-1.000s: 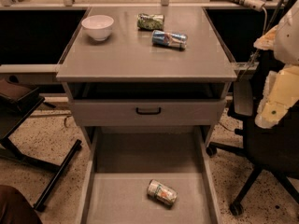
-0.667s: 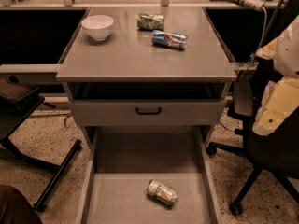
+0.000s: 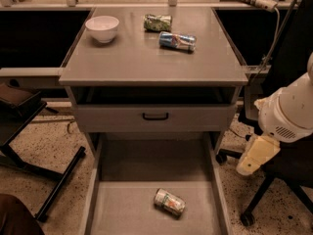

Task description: Pick 7up can from middle drawer and place on counter

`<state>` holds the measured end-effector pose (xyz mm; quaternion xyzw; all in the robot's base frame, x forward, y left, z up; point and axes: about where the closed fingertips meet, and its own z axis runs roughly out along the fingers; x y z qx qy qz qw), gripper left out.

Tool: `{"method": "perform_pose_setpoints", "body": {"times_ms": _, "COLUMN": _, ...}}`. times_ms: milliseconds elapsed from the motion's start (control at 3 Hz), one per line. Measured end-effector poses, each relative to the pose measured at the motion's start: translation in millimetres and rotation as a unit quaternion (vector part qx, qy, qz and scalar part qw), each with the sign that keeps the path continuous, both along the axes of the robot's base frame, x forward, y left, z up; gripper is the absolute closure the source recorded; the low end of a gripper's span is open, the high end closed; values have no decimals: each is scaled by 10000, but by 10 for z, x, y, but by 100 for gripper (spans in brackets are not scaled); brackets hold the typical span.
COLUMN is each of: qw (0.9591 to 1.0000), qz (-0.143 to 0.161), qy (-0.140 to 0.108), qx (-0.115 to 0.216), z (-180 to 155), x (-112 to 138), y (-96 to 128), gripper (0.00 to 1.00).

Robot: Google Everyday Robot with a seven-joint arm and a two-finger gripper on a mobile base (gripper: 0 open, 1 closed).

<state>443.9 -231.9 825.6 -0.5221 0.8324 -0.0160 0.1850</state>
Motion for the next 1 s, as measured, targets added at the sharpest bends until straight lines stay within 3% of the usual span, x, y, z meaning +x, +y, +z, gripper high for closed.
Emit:
{"method": "perform_pose_setpoints", "body": {"times_ms": 333, "qw": 10000, "qz": 0, "qy": 0, "qx": 0, "z": 0, "x": 0, "y": 0, "gripper": 0}}
{"method": "perform_pose_setpoints", "body": {"times_ms": 667, "qw": 9996, "qz": -16, "qy": 164, "qx": 214, "z": -368, "x": -94, "y": 182, "gripper": 0}}
{"method": "perform_pose_setpoints", "body": {"times_ms": 1000, "qw": 9972, "qz": -189, "qy": 406, "qx": 602, "z": -1081, "x": -199, "y": 507, "gripper": 0}}
